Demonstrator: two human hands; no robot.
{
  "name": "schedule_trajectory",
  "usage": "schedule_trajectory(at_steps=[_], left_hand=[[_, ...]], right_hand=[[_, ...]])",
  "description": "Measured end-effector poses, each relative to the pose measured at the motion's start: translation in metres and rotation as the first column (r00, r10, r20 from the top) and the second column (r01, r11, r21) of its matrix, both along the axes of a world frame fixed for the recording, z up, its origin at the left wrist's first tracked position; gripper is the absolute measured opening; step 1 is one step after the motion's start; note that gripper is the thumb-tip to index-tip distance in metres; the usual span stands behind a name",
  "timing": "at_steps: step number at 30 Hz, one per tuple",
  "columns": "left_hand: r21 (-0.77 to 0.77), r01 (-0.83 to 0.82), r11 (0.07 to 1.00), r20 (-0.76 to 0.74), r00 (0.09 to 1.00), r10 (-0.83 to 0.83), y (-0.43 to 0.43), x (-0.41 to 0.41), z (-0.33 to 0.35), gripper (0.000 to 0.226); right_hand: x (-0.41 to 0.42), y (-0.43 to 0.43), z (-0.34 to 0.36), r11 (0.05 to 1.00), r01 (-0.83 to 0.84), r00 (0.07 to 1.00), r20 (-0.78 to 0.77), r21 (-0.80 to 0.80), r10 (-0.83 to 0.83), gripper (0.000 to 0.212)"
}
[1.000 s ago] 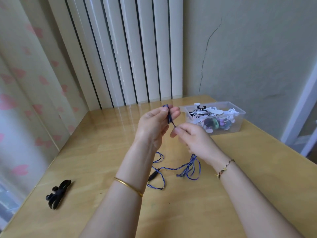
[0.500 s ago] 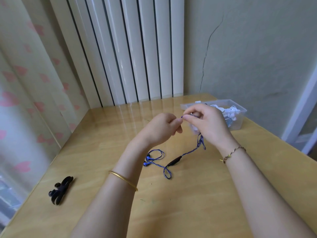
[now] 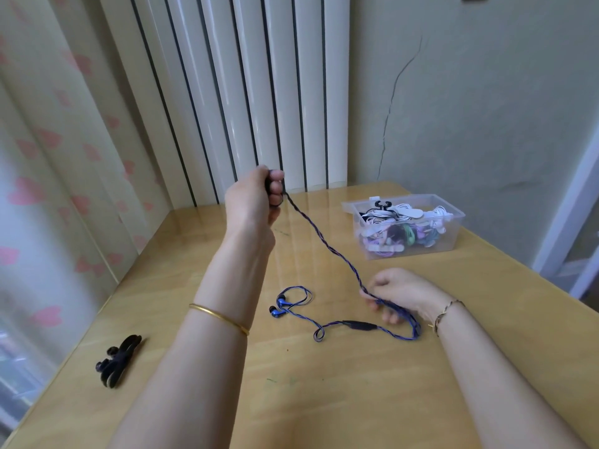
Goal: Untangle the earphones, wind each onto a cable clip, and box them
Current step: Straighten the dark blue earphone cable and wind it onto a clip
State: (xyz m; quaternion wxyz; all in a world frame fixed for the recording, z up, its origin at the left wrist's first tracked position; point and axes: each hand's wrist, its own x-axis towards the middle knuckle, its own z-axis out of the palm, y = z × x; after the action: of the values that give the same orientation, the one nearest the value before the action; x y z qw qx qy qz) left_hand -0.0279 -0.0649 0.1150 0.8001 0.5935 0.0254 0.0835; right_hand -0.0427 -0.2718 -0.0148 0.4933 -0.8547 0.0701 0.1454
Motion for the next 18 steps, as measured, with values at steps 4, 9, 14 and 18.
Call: schedule_trajectory(at_steps=[4, 9, 14, 18], left_hand=[[0.136, 0.119, 0.984, -0.028, 0.993, -0.116, -0.008, -0.007, -0.002, 0.029], [0.142, 0.31, 0.94, -0.088, 0.95, -0.3, -0.019, -0.014, -0.003, 0.03], [0.086, 0.238, 0.967, -0.01, 0.971, -0.238, -0.025, -0.016, -0.003, 0.024], [0.295, -0.01, 0.956, 0.201, 0.978, -0.052, -0.024, -0.01, -0.013, 0.02]], right_hand=[[0.001, 0.011, 0.034, 0.995, 0.092, 0.891, 0.45, -0.043, -0.063, 0.026], [-0.008, 0.049, 0.076, 0.916, -0.163, 0.825, 0.56, 0.367, -0.077, 0.03], [-0.014, 0.07, 0.071, 0.902, -0.184, 0.841, 0.537, 0.391, -0.061, 0.02], [-0.025, 0.058, 0.072, 0.946, -0.265, 0.821, 0.558, 0.185, 0.121, 0.03]])
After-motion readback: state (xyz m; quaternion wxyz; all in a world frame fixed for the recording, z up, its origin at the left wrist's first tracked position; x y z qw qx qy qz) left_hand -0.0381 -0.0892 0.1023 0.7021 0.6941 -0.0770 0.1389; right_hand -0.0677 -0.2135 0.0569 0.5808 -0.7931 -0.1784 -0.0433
